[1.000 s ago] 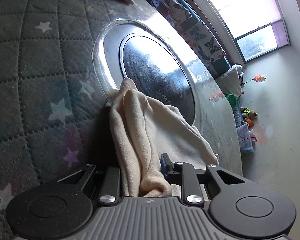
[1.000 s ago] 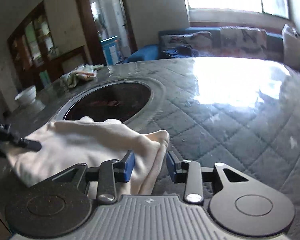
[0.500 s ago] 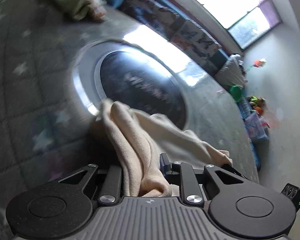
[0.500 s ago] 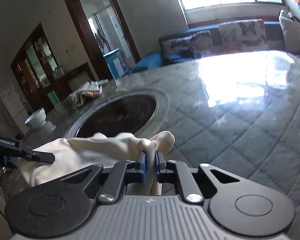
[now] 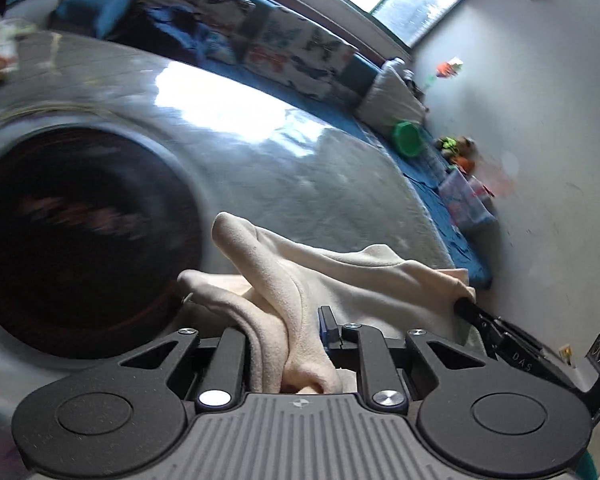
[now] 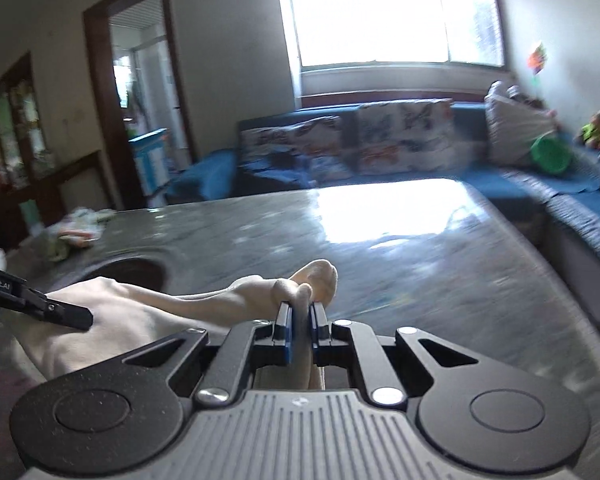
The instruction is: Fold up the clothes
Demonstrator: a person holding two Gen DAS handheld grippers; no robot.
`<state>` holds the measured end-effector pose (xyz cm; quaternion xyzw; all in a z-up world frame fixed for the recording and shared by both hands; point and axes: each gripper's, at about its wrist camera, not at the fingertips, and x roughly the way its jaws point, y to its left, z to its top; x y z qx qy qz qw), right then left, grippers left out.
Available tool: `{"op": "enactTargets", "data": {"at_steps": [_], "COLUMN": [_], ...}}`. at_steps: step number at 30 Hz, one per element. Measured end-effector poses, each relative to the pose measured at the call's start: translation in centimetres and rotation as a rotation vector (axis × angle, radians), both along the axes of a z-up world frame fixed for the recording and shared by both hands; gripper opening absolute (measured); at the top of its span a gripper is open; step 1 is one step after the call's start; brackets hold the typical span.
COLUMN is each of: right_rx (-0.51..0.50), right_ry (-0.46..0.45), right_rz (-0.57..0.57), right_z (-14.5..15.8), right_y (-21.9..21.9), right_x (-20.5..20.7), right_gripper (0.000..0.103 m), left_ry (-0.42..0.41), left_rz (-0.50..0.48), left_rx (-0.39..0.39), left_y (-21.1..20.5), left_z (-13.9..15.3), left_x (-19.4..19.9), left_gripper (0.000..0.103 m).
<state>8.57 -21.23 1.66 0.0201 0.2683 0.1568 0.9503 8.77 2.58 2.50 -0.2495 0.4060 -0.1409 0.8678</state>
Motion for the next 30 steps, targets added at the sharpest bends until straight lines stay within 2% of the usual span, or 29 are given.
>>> {"op": "enactTargets", "data": {"at_steps": [6, 10, 13, 15, 17, 18, 19, 25, 30], "right_rx": [-0.089, -0.129, -0.156, -0.173, -0.185, -0.177, -0.167, -0.105, -0.099], "right_ry": [-0.028, 0.019, 0.079, 0.103, 0.100, 0.089, 0.080, 0.093, 0.122], "right_rz": [-0.104, -0.152, -0.178, -0.196, -0.215, -0.206, -0.195, -0.092, -0.078], "right_z": [0.9, -0.9, -3.3, -4.1, -4.4, -4.2, -4.0, -4.1, -5.6], "right_y": [-3.4, -5.3, -6.3, -6.5, -6.4, -6.2, -6.0, -2.6, -0.4], "right_x": [2.5, 4.3, 5.5, 5.8, 6.1, 6.1, 6.2, 8.0, 10.2], "right_gripper": [0.008, 0.008, 0.008, 0.010, 0.011, 0.012, 0.012, 0.013, 0.021], "left_ry": [-0.013, 0.061, 0.101, 0.098, 0.090, 0.080, 0.070, 0.045, 0.024], "left_rz": [-0.086, -0.113, -0.125, -0.137, -0.138, -0.130, -0.122, -0.097, -0.087], "left_rx": [0.003, 0.013, 0.055, 0.062, 0.067, 0.078, 0.090, 0.118, 0.162], "left_y": [-5.3, -7.0, -7.5, -7.3, -6.9, -6.8, -6.7, -5.9, -5.4], "left_z": [-0.3, -2.6, -4.1, -4.4, -4.4, -4.1, -3.9, -3.2, -3.1], "left_x": [3.4, 4.7, 4.6, 4.3, 4.0, 3.9, 3.8, 3.5, 3.2], "left_gripper": [0.018, 0.020, 0.026, 0.029, 0.039, 0.049, 0.051, 0.053, 0.056]}}
